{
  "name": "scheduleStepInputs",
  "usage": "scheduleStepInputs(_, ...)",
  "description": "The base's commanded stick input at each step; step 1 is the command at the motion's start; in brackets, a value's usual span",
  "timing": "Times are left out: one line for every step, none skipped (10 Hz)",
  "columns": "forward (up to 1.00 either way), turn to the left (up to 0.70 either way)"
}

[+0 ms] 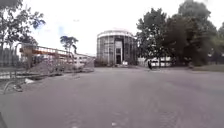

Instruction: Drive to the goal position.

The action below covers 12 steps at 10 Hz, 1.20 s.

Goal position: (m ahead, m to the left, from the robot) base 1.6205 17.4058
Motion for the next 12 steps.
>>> scheduleStepInputs(0.70, 0.00)
scheduleStepInputs(0.70, 0.00)
scheduleStepInputs(0.70, 0.00)
scheduleStepInputs(0.70, 0.00)
scheduleStepInputs(0.70, 0.00)
scheduleStepInputs(0.70, 0.00)
scheduleStepInputs(0.70, 0.00)
scheduleStepInputs(0.70, 0.00)
scheduleStepInputs(0.70, 0.00)
scheduleStepInputs(0.70, 0.00)
scheduleStepInputs(0.70, 0.00)
scheduleStepInputs(0.70, 0.00)
